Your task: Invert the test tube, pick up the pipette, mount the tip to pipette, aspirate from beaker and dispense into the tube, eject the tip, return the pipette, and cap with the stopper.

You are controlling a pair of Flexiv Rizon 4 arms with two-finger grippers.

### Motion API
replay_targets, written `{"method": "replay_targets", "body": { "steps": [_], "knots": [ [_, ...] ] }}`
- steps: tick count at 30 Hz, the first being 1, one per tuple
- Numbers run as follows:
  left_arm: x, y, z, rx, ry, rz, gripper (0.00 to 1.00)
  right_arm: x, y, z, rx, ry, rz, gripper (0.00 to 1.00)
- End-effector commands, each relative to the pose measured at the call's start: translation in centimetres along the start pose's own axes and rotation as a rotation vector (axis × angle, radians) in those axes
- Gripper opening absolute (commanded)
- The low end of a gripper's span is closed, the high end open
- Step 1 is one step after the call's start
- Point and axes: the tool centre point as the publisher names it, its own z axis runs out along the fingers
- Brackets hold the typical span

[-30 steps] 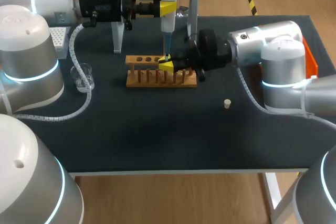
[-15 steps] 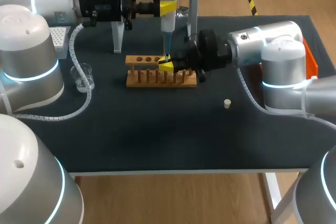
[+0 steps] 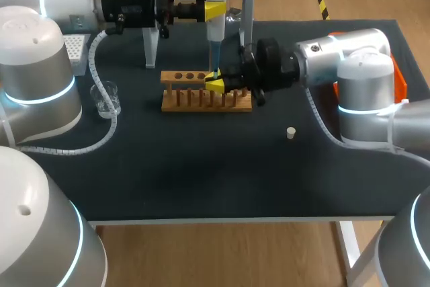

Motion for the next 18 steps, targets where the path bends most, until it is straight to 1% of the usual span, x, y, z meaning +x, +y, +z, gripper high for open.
{"method": "replay_targets", "body": {
  "steps": [1,18],
  "knots": [
    [-0.06,0.05,-0.05,0.002,0.001,0.002,0.0,0.17,0.15,-0.16,0.003,-0.004,0.001,0.0],
    [-0.06,0.05,-0.05,0.002,0.001,0.002,0.0,0.18,0.36,-0.19,-0.011,-0.001,0.017,0.0]
  ]
}}
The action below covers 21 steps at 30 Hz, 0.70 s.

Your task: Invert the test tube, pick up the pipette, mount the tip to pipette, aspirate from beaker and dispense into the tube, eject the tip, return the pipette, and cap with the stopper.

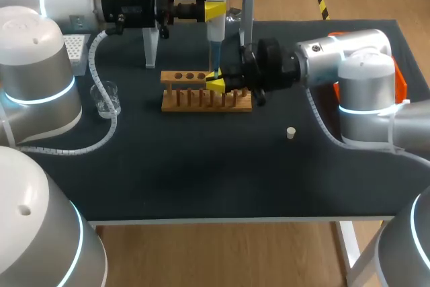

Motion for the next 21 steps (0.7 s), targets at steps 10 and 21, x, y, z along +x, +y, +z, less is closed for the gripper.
{"method": "replay_targets", "body": {
  "steps": [10,21],
  "knots": [
    [-0.1,0.0,0.0,0.002,0.001,0.001,0.0,0.0,0.5,0.0,-0.01,0.0,0.011,0.0],
    [-0.1,0.0,0.0,0.002,0.001,0.001,0.0,-0.2,1.4,0.1,-0.006,0.007,0.008,0.0]
  ]
}}
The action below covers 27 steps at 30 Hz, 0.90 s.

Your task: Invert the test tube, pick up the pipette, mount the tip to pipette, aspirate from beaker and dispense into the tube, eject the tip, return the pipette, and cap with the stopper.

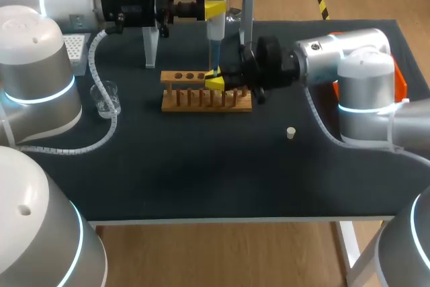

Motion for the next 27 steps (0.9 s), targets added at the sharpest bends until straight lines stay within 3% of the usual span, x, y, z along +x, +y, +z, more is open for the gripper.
{"method": "replay_targets", "body": {
  "steps": [1,18,19,21,22,27],
  "knots": [
    [0.0,0.3,0.0,-0.001,0.001,0.0,0.0,-0.1,0.9,-0.1,0.005,0.003,-0.002,0.0],
    [0.0,0.3,0.0,-0.001,0.001,0.0,0.0,0.0,1.0,-0.2,0.006,0.005,-0.007,0.0],
    [0.0,0.3,0.0,-0.001,0.001,0.0,0.0,0.0,1.0,-0.1,0.007,0.006,-0.007,0.05],
    [0.0,0.3,0.0,-0.001,0.001,0.0,0.0,0.0,0.6,-0.1,0.009,0.004,-0.007,0.87],
    [0.0,0.3,0.0,-0.001,0.001,0.0,0.0,0.1,0.5,-0.1,0.013,0.008,-0.006,1.0],
    [0.0,0.3,0.0,-0.001,0.001,0.0,0.0,0.2,-0.2,-0.2,0.032,0.014,-0.007,1.0]
  ]
}}
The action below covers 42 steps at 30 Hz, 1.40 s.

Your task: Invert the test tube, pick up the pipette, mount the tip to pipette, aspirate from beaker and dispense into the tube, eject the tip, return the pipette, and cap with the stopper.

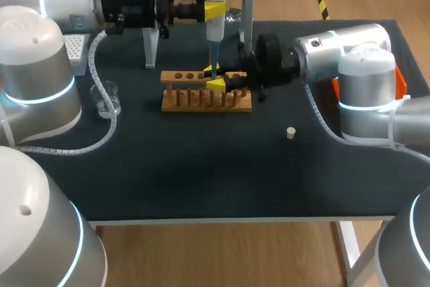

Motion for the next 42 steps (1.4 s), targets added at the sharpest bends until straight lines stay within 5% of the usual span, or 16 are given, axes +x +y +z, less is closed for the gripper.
{"method": "replay_targets", "body": {
  "steps": [1,20,42],
  "knots": [
    [-0.1,0.0,0.0,0.002,0.001,0.001,0.0,0.1,-0.3,-0.3,0.011,0.003,-0.001,1.0],
    [-0.1,0.0,0.0,0.002,0.001,0.001,0.0,1.6,-2.5,-3.6,0.122,0.018,-0.005,1.0],
    [-0.1,0.0,0.0,0.002,0.001,0.001,0.0,1.7,-2.4,-3.8,0.124,0.018,-0.008,1.0]
  ]
}}
